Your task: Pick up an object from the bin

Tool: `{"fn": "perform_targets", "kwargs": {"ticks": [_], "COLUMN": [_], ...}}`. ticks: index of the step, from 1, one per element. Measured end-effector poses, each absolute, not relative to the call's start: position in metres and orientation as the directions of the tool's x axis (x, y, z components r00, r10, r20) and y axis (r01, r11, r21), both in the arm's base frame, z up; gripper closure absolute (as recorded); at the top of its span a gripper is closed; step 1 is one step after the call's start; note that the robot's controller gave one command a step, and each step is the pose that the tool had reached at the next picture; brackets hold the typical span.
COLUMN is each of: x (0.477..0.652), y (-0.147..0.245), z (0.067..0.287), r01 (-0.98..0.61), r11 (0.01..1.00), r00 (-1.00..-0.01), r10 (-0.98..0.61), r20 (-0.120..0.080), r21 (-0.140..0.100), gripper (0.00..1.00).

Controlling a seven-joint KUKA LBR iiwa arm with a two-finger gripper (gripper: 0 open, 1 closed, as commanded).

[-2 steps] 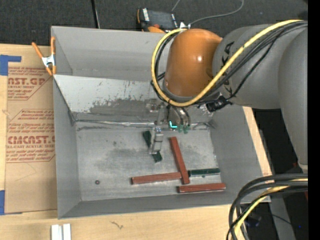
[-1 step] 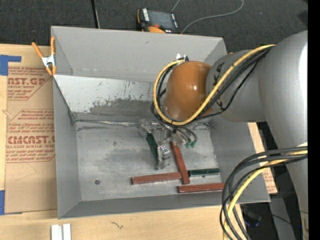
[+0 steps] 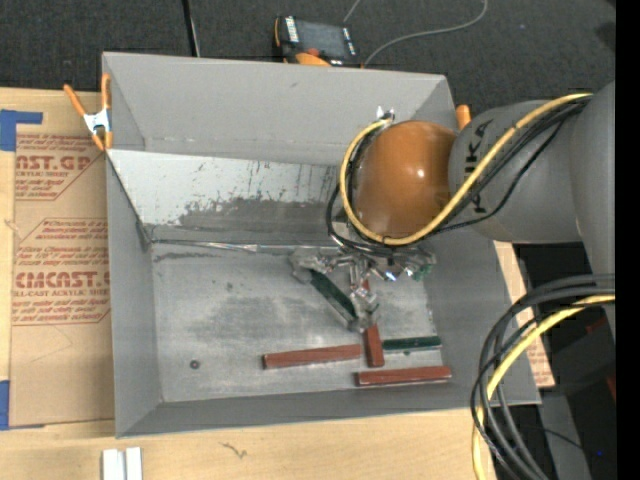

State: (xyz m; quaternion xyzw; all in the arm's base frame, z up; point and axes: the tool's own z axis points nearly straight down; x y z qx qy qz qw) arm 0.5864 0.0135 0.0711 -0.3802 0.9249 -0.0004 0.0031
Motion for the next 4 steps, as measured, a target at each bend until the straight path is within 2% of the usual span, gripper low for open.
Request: {"fn": "perform_targets", "kwargs": {"ticks": [1, 2, 3, 4], "x": [0.585, 0.545, 0.546, 0.484], "y": [0.014, 0.021, 0.02, 0.029], "z": [0.07, 0.135, 0.131, 0.067], "r01": [-0.702, -0.733, -0.731, -0.736], "r11": [0.712, 0.681, 0.682, 0.677], "r00": [-0.712, -0.681, -0.682, -0.677], "r10": [-0.702, -0.733, -0.731, -0.736], "r20": [0.0, -0.003, -0.002, -0.002], "r21": [0.003, -0.001, 0.001, 0.0], "gripper": [1.0, 1.0, 0.0, 0.0]}}
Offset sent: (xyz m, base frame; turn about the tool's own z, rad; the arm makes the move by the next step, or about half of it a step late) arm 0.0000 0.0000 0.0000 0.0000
